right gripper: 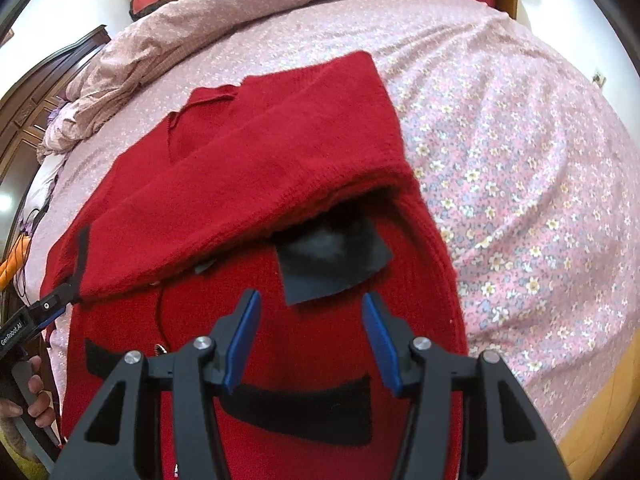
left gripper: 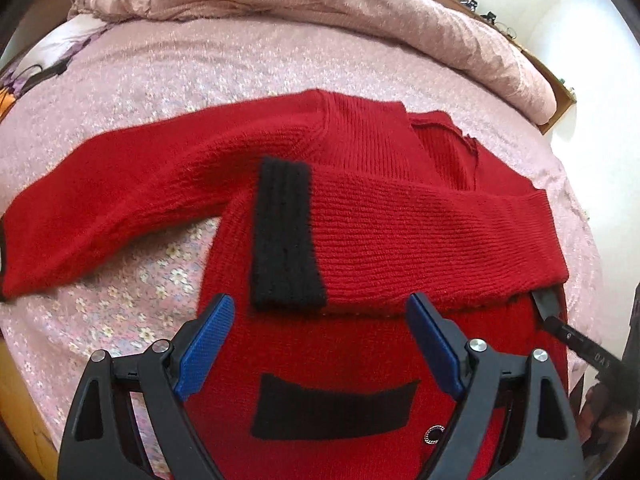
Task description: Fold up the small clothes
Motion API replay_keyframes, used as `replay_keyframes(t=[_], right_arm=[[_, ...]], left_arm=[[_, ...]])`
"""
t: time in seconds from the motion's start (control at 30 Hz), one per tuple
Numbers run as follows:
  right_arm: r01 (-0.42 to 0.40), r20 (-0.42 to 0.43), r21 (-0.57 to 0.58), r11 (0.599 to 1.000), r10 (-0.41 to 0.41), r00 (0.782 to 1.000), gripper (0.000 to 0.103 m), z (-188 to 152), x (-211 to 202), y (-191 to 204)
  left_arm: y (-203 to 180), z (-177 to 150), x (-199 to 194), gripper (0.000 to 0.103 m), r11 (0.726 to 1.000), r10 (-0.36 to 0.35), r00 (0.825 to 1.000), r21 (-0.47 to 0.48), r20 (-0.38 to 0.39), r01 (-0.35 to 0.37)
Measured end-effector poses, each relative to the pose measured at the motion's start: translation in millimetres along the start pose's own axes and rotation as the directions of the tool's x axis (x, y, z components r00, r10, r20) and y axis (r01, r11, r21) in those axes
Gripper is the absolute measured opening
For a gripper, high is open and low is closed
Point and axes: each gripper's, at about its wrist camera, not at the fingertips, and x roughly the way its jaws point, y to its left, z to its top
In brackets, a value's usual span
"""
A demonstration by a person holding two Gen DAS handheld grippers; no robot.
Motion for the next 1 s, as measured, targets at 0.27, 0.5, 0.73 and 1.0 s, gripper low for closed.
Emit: replay_keyframes(t=[0.27, 0.5, 0.73, 1.0], right_arm=[[-0.015, 0.042, -0.015, 1.0, 0.016, 0.999, 0.055, 13, -8, 6], [-0.003, 0.062, -0.017, 1.0, 0.004, 0.998, 0.055, 26, 0, 2], [-0.003, 0.021, 0.013, 1.0, 0.002, 1.0, 0.055, 27, 28, -5], [-0.014, 0.045, -0.019, 1.0, 0.014, 0.999, 0.057, 20, 31, -5]], left_arm=[[-3, 14, 11, 0.043, 0.998, 0.002, 1.0, 0.071, 0.011, -0.003], [4, 23, 39, 0.026, 0.997, -0.012, 0.999, 0.072, -0.03, 0.014], [6, 24, 45, 0.026, 0.996, -0.025, 0.999, 0.087, -0.02, 0.027], [15, 18, 24, 0.026, 1.0, -0.004, 1.0, 0.026, 0.018, 0.003]])
